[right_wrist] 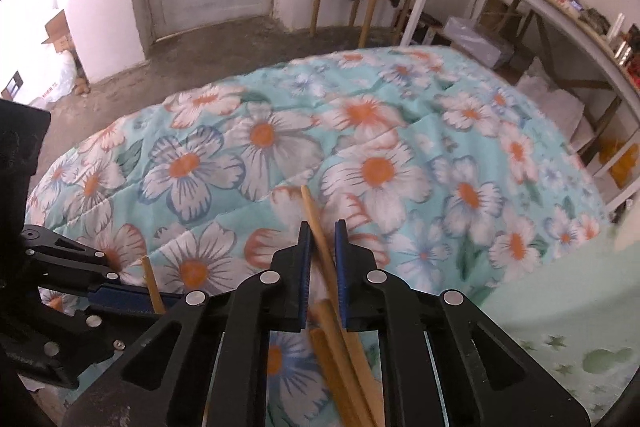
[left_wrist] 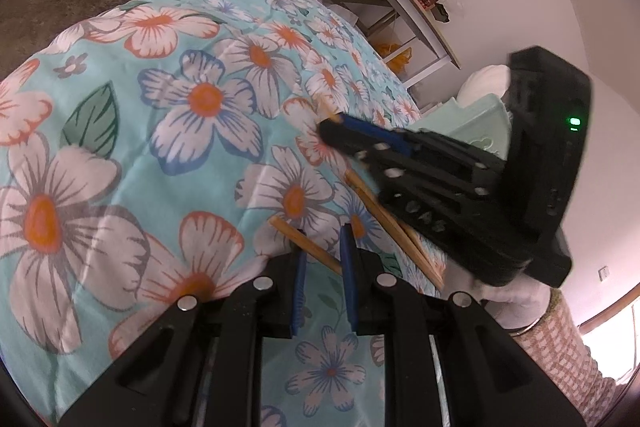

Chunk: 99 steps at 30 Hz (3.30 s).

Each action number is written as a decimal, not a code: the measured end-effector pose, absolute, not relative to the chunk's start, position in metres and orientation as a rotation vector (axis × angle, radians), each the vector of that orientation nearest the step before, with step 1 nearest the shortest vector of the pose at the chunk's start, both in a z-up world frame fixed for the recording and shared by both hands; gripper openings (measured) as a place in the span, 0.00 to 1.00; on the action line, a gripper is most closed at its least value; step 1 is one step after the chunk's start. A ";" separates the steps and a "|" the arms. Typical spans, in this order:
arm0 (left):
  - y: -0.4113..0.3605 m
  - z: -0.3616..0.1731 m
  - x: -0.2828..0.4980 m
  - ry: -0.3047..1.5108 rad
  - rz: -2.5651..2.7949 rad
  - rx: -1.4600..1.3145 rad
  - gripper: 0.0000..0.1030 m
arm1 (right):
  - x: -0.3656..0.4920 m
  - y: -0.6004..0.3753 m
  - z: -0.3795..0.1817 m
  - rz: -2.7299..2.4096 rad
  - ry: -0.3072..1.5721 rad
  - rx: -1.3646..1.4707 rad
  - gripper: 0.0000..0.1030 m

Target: Organize utensils

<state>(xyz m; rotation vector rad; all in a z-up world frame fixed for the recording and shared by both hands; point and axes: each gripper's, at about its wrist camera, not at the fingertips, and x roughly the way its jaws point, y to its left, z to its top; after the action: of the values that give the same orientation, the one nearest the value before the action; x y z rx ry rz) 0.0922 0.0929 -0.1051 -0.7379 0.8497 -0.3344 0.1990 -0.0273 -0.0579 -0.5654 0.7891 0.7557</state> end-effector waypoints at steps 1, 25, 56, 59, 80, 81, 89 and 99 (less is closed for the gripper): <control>0.093 -0.105 0.092 0.850 -0.333 -0.738 0.15 | 0.198 -0.030 -0.053 0.750 0.780 -0.554 0.08; 0.060 0.039 0.056 0.457 -0.358 -0.426 0.06 | 0.068 -0.255 0.104 0.382 0.332 -0.009 0.04; -0.078 0.148 0.167 0.169 -0.425 -0.145 0.05 | 0.067 -0.309 0.085 0.440 0.314 0.192 0.04; -0.083 0.134 0.176 0.227 -0.452 -0.170 0.05 | 0.066 -0.308 0.085 0.439 0.319 0.190 0.04; -0.028 0.130 0.110 0.244 -0.490 -0.274 0.61 | 0.050 -0.298 0.109 0.404 0.285 0.161 0.04; -0.022 0.127 0.102 0.249 -0.492 -0.277 0.62 | 0.049 -0.297 0.111 0.402 0.281 0.160 0.04; 0.003 0.078 0.066 0.372 -0.496 -0.239 0.74 | 0.059 -0.287 0.145 0.403 0.203 0.155 0.04; 0.018 0.010 0.058 0.527 -0.433 -0.232 0.77 | 0.096 -0.271 0.193 0.395 0.098 0.120 0.04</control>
<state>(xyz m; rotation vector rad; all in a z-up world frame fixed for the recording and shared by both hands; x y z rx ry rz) 0.0576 0.0180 0.0104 -0.2319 0.5269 -0.4335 0.0960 -0.2709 0.1926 0.1196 0.0976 0.3949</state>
